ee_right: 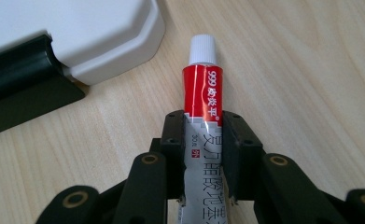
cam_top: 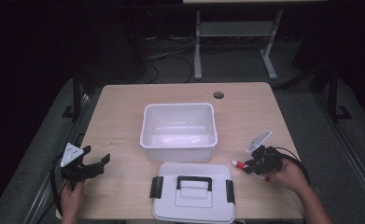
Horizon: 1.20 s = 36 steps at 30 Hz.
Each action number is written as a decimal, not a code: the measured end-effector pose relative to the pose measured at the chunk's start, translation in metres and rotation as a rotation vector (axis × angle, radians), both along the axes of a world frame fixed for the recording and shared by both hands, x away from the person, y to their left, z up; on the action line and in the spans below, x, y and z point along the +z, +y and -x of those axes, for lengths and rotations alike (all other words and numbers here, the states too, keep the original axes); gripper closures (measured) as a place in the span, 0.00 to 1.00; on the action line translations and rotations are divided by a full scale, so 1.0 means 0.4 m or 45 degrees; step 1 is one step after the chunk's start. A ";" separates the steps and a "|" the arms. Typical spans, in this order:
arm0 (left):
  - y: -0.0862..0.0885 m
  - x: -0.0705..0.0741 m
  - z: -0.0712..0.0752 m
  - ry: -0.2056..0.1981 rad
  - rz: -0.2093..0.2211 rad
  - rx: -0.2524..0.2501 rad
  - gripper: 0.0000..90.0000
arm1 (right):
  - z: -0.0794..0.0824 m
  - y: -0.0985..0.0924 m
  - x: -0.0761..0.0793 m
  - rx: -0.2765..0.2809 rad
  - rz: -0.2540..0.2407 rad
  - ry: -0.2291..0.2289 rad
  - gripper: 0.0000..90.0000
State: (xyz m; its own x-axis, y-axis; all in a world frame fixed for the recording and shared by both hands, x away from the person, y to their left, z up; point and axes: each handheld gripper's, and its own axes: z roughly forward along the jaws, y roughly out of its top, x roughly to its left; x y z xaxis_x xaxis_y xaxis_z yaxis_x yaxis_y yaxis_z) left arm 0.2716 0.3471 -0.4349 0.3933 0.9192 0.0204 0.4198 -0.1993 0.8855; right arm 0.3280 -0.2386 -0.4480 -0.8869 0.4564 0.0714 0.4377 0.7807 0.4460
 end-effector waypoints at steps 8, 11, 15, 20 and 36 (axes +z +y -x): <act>0.000 0.000 0.000 -0.002 0.002 0.002 0.16 | 0.006 -0.013 0.036 -0.016 -0.045 0.005 0.80; -0.001 0.000 0.000 -0.002 0.004 0.000 0.16 | 0.009 -0.018 0.070 -0.005 -0.066 -0.019 0.80; -0.002 0.000 0.000 0.000 0.005 -0.001 0.16 | 0.011 -0.020 0.122 0.015 -0.090 -0.059 0.80; -0.002 -0.001 0.000 0.000 0.003 0.001 0.16 | 0.011 -0.018 0.188 0.032 -0.107 -0.087 0.80; -0.002 -0.001 -0.001 -0.001 -0.005 -0.002 0.16 | -0.026 0.034 0.334 0.116 -0.089 -0.134 0.80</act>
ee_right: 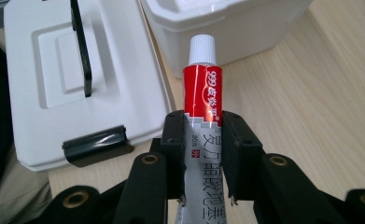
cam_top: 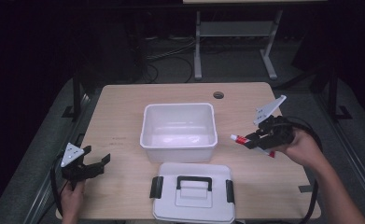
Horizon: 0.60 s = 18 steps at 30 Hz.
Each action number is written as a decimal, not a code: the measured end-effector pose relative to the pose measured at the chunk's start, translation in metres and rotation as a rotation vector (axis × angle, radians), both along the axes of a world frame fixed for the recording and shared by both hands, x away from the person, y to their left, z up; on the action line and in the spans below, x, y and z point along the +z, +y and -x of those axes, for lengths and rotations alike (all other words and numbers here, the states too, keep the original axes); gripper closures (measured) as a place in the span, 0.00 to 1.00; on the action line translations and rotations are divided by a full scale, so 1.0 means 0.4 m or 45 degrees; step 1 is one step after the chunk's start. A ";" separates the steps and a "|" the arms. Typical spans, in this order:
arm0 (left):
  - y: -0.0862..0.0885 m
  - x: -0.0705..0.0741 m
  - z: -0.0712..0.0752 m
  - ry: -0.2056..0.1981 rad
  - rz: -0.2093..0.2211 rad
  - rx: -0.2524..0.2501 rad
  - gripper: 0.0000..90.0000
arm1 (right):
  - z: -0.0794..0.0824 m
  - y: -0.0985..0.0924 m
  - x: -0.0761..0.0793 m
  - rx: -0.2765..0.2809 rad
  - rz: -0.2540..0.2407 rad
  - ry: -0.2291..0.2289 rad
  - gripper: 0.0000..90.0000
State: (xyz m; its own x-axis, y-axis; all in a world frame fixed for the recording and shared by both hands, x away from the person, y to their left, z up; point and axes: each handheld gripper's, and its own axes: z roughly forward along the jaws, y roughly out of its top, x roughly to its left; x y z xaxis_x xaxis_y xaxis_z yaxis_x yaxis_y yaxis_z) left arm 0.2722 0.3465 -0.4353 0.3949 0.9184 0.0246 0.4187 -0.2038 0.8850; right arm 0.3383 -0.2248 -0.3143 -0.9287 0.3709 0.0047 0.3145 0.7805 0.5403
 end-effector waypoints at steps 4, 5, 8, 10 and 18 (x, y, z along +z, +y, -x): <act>0.002 0.000 0.000 -0.001 0.003 0.001 0.16 | -0.013 0.021 0.023 0.023 0.008 -0.010 0.80; 0.002 0.000 0.000 -0.001 0.004 0.001 0.16 | -0.016 0.027 0.029 0.031 0.008 -0.013 0.80; 0.003 0.000 0.000 -0.001 0.002 0.001 0.16 | -0.026 0.049 0.045 0.050 0.016 -0.014 0.80; 0.003 0.001 0.000 0.000 -0.001 -0.001 0.16 | -0.031 0.061 0.053 0.060 0.019 -0.012 0.80; 0.004 0.001 0.001 -0.004 0.006 0.004 0.16 | -0.049 0.120 0.080 0.113 0.046 -0.021 0.80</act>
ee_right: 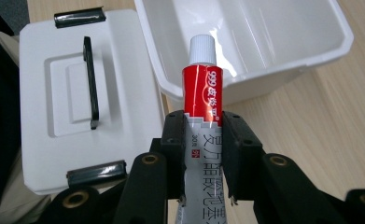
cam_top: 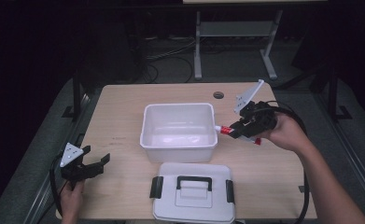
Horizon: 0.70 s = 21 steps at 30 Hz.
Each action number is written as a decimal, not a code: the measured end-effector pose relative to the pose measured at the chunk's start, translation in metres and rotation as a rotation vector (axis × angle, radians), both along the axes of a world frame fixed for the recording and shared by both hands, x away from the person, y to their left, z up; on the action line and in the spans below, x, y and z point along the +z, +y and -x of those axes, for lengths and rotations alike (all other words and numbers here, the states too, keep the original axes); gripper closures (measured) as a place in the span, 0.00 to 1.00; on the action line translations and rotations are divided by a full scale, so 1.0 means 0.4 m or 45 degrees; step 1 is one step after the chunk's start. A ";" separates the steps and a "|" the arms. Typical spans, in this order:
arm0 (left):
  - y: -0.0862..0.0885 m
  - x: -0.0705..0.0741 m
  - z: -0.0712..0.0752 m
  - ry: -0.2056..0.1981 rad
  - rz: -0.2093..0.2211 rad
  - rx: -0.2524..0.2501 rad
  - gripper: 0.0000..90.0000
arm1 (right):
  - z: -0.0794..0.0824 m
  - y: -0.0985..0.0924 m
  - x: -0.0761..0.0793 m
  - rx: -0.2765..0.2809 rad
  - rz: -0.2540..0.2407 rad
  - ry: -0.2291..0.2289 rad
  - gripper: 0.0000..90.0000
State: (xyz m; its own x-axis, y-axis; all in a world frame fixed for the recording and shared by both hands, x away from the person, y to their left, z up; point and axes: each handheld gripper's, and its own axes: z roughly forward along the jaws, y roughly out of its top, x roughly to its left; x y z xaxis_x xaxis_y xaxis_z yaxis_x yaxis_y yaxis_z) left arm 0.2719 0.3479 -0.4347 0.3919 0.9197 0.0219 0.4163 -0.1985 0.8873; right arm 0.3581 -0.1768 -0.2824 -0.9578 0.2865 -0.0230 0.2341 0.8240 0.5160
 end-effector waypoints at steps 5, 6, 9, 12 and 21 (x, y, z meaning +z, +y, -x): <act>0.000 0.000 0.000 0.000 0.000 0.000 0.16 | -0.008 0.036 0.009 0.034 -0.004 -0.004 0.80; 0.000 0.000 0.000 -0.001 0.000 -0.001 0.16 | -0.011 0.045 0.010 0.044 -0.004 -0.004 0.80; 0.000 0.000 0.000 -0.003 0.003 0.001 0.16 | -0.017 0.066 0.011 0.065 -0.006 0.000 0.80; 0.002 0.001 0.000 -0.004 0.001 0.000 0.16 | -0.022 0.088 0.012 0.079 0.007 0.006 0.80; 0.003 0.002 0.001 -0.003 0.003 0.000 0.16 | -0.034 0.135 0.018 0.120 0.005 0.001 0.80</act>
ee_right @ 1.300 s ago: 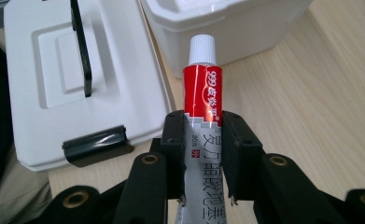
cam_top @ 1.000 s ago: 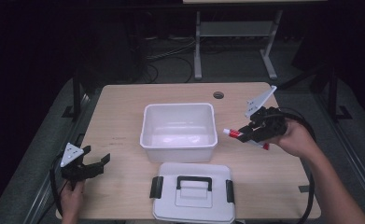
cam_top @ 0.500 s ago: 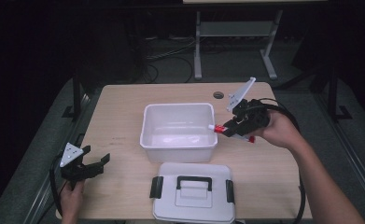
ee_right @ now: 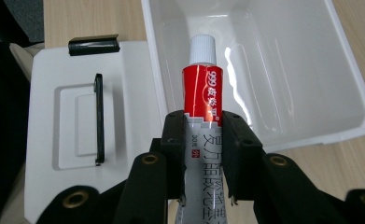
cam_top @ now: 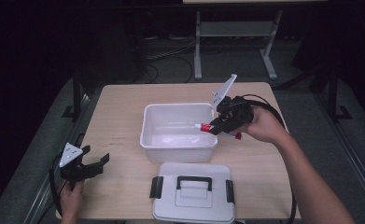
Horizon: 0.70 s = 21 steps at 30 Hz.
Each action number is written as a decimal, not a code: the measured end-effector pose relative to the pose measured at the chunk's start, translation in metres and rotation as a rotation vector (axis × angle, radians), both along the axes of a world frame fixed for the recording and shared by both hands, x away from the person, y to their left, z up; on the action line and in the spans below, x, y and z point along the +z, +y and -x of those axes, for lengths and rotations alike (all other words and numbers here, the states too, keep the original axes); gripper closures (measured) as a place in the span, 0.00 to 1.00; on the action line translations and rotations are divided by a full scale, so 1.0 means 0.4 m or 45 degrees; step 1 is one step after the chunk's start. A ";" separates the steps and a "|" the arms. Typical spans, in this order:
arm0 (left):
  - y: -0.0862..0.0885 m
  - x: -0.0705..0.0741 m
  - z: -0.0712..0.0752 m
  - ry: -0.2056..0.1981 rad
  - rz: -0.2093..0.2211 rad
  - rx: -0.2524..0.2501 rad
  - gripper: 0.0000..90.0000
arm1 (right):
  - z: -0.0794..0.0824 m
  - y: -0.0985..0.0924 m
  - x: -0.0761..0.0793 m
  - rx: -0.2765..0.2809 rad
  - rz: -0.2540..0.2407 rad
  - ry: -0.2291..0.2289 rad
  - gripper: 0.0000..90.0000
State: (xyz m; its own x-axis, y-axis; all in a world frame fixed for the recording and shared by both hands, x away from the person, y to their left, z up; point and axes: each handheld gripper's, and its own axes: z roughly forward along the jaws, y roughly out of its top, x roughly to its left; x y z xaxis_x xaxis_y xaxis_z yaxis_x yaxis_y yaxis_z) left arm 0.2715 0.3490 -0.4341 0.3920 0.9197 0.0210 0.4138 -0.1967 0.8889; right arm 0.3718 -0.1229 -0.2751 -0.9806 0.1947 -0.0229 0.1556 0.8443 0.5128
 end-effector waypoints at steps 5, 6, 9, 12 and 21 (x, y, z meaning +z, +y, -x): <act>0.000 0.000 -0.001 0.000 0.000 -0.002 0.16 | -0.005 0.021 -0.002 0.023 0.002 0.000 0.80; -0.002 0.000 -0.001 -0.001 0.004 -0.002 0.16 | -0.006 0.025 -0.003 0.024 -0.002 0.000 0.80; -0.003 0.000 -0.001 -0.001 0.002 -0.002 0.16 | -0.010 0.039 -0.005 0.033 -0.004 0.005 0.80; -0.003 0.000 -0.001 -0.002 0.005 -0.002 0.16 | -0.014 0.052 -0.007 0.044 -0.005 0.009 0.80; -0.003 0.000 -0.001 -0.003 0.005 -0.001 0.16 | -0.025 0.098 -0.019 0.074 -0.013 0.019 0.80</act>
